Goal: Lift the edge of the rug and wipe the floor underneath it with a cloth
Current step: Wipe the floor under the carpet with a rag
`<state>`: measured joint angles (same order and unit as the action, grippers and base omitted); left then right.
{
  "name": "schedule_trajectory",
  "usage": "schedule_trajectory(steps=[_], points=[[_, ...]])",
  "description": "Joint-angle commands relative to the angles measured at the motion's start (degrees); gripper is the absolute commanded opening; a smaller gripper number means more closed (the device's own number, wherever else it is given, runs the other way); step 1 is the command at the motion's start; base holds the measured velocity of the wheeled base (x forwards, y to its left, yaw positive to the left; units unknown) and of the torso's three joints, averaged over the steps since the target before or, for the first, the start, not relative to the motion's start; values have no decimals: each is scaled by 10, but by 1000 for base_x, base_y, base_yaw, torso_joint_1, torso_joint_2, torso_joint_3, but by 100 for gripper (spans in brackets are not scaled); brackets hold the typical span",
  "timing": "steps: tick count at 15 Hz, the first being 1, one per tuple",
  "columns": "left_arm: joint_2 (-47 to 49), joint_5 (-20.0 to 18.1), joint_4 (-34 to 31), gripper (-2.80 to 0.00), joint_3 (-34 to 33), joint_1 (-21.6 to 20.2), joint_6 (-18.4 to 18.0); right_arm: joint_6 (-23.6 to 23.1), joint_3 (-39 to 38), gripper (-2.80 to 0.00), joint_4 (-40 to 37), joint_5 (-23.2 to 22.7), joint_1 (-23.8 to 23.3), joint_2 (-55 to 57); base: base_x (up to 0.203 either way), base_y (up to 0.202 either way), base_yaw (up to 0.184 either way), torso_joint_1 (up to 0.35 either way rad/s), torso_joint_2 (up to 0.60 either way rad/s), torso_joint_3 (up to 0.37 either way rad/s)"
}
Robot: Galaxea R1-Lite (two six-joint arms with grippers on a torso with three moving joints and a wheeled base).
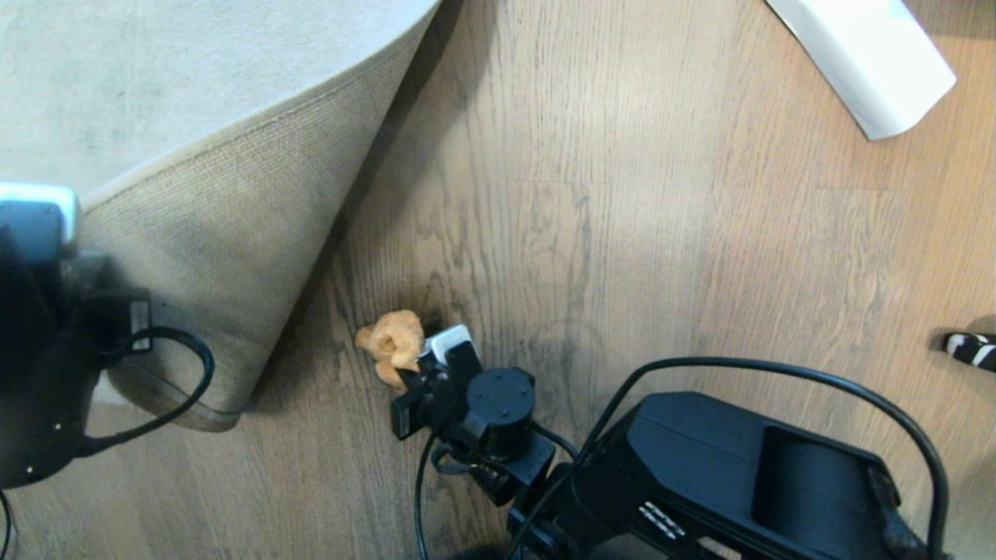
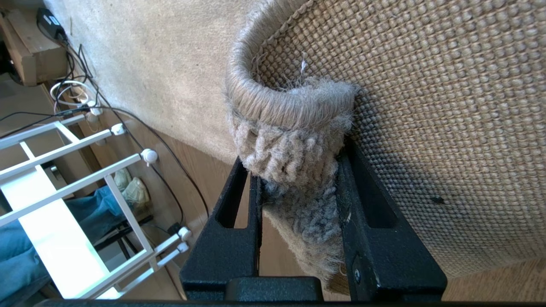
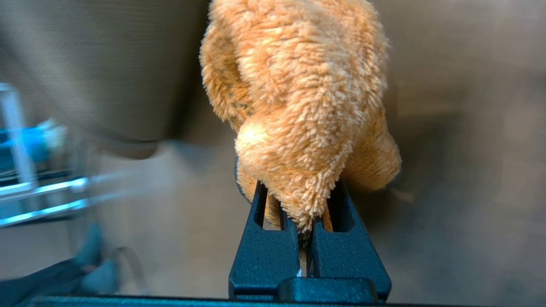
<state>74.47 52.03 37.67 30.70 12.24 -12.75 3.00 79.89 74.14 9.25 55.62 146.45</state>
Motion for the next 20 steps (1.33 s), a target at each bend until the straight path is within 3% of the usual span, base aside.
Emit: schedule_trajectory(steps=[1, 11, 20], points=[[8, 3, 2, -280, 1, 1, -1, 0, 2, -280, 5, -1, -27, 11, 0, 0, 0, 0, 0, 0], [14, 4, 3, -280, 1, 1, -1, -1, 55, -280, -2, 0, -102, 0, 0, 0, 0, 0, 0, 0], [11, 4, 4, -280, 5, 1, -1, -3, 55, -280, -1, 0, -178, -50, 0, 0, 0, 0, 0, 0]])
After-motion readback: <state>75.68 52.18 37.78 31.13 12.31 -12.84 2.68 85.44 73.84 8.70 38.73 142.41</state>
